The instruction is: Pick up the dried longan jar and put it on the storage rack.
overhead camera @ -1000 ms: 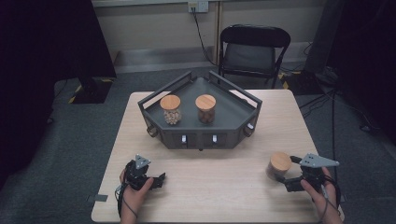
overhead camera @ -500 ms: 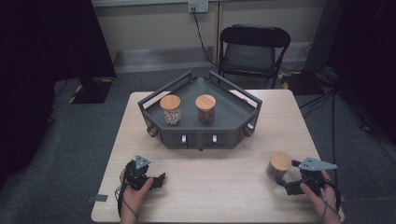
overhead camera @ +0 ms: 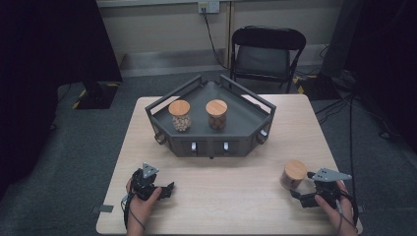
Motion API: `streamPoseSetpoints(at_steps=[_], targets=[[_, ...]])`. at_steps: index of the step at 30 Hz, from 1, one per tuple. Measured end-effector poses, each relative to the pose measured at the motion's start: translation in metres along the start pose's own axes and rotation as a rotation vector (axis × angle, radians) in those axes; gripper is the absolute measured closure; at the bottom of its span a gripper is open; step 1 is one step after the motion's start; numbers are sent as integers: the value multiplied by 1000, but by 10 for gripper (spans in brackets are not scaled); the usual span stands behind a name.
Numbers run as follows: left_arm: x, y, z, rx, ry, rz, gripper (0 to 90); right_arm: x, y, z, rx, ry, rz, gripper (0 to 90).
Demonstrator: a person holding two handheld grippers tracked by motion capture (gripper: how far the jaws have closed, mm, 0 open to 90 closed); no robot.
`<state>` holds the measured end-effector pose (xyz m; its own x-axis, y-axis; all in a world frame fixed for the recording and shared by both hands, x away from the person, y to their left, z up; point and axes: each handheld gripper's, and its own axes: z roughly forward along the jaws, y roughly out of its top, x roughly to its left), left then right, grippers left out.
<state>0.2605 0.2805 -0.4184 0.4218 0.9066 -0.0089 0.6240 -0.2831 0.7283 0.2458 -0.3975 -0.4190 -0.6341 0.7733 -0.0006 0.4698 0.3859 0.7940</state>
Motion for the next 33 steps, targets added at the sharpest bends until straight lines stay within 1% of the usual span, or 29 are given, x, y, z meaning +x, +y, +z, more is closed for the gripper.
streamPoseSetpoints(at_steps=[2, 4, 13, 21, 24, 33], targets=[[0, 0, 0, 0, 0, 0, 2, 1, 1, 1, 15, -5, -7, 14], [0, 0, 0, 0, 0, 0, 2, 3, 3, 1, 31, -21, -24, 15], [0, 0, 0, 0, 0, 0, 2, 8, 11, 5, 90, -42, -51, 14], [0, 0, 0, 0, 0, 0, 2, 5, 12, 5, 101, -35, -29, 9], [0, 0, 0, 0, 0, 0, 2, 3, 14, 5, 116, -34, 6, 0], [0, 0, 0, 0, 0, 0, 2, 3, 14, 5, 116, -34, 6, 0]])
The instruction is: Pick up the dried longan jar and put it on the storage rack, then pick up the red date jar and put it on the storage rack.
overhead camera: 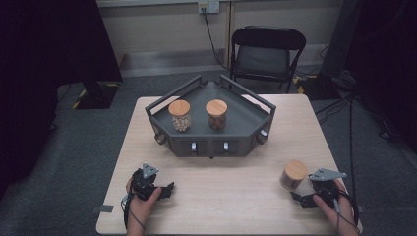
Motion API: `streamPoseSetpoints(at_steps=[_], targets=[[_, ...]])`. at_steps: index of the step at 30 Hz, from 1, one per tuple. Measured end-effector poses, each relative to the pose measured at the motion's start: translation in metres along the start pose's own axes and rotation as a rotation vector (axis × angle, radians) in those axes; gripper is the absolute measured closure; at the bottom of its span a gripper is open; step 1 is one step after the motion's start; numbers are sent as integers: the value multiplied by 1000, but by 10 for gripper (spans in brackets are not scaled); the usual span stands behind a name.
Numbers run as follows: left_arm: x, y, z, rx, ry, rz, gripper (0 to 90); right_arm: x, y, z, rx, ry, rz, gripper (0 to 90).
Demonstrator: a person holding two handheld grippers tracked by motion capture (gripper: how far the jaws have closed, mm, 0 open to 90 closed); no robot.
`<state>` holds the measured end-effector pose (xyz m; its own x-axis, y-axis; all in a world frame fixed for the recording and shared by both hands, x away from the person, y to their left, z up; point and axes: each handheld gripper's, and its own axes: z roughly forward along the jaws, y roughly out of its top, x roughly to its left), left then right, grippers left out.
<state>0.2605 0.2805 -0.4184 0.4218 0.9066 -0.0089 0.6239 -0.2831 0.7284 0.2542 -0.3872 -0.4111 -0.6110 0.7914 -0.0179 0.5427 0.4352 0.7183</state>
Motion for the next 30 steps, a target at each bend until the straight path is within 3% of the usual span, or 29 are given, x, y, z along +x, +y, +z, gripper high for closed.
streamPoseSetpoints(at_steps=[15, 22, 30], targets=[[0, 0, 0, 0, 0, 0, 2, -1, 0, 0, -4, 6, -9, 0], [0, 0, 0, 0, 0, 0, 2, 0, -2, -1, -33, 12, -20, 17], [0, 0, 0, 0, 0, 0, 2, 1, -8, -3, -95, 5, 6, 16]])
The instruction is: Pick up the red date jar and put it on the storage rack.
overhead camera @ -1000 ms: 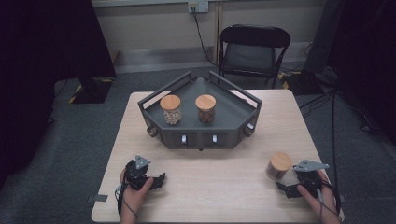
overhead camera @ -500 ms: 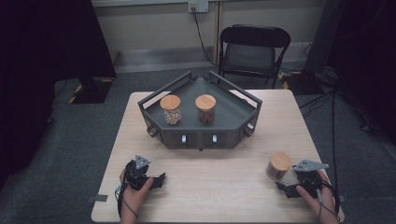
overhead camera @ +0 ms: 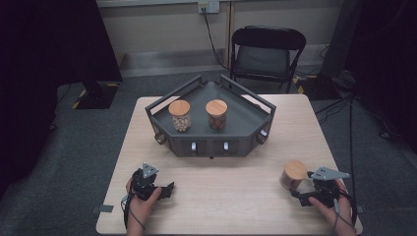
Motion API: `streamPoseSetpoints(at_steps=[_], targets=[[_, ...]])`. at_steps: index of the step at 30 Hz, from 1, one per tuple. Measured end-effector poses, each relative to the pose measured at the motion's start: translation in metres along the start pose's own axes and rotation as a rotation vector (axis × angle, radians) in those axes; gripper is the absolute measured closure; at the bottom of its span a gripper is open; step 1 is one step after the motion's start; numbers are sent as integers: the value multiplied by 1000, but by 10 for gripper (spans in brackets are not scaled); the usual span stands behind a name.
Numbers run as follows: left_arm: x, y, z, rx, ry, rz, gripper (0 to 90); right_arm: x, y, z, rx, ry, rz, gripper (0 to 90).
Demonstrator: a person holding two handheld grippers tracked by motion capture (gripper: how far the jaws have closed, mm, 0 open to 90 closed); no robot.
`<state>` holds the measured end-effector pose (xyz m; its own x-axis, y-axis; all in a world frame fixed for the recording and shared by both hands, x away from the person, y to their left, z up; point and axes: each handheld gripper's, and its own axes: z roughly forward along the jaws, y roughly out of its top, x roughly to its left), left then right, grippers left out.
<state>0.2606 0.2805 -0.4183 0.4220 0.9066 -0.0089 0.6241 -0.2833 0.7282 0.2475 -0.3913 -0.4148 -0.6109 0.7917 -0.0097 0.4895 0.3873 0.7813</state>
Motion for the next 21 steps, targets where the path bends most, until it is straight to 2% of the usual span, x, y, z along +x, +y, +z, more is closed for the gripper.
streamPoseSetpoints(at_steps=[13, 18, 21], targets=[[0, 0, 0, 0, 0, 0, 2, 2, -6, 2, -81, -3, 32, 17], [0, 0, 0, 0, 0, 0, 2, 3, -4, 4, -79, -10, 20, 18], [0, 0, 0, 0, 0, 0, 2, 3, -5, 6, -84, -5, 30, 22]])
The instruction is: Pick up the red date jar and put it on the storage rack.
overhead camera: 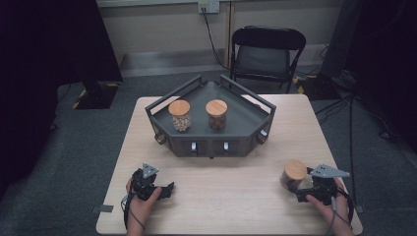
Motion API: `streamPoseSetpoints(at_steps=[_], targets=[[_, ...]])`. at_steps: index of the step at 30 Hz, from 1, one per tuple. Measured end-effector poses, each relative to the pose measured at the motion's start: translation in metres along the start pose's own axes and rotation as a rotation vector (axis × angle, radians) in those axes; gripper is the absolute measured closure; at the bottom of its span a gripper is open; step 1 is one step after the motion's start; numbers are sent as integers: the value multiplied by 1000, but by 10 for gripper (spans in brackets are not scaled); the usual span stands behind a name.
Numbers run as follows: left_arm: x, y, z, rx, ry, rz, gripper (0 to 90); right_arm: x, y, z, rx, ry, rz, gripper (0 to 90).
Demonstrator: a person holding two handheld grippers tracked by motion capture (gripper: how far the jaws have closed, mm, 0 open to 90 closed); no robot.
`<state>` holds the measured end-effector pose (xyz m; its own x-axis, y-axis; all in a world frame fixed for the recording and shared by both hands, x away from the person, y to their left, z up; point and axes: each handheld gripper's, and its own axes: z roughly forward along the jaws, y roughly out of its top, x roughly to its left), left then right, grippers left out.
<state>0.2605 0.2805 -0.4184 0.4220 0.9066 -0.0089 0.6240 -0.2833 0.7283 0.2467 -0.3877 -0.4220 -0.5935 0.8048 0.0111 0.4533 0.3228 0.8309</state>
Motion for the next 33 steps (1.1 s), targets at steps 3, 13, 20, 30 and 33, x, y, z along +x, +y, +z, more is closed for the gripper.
streamPoseSetpoints(at_steps=[3, 13, 20, 30, 33], targets=[[0, 0, 0, 0, 0, 0, 2, -1, -2, 1, -22, 9, 13, 40], [0, 0, 0, 0, 0, 0, 2, -2, -6, 4, -53, 24, 22, 94], [0, 0, 0, 0, 0, 0, 2, 2, -6, 6, -53, 7, 9, 108], [0, 0, 0, 0, 0, 0, 2, 4, -7, 9, -69, 6, 10, 171], [0, 0, 0, 0, 0, 0, 2, 5, -7, 10, -71, 7, 9, 191]])
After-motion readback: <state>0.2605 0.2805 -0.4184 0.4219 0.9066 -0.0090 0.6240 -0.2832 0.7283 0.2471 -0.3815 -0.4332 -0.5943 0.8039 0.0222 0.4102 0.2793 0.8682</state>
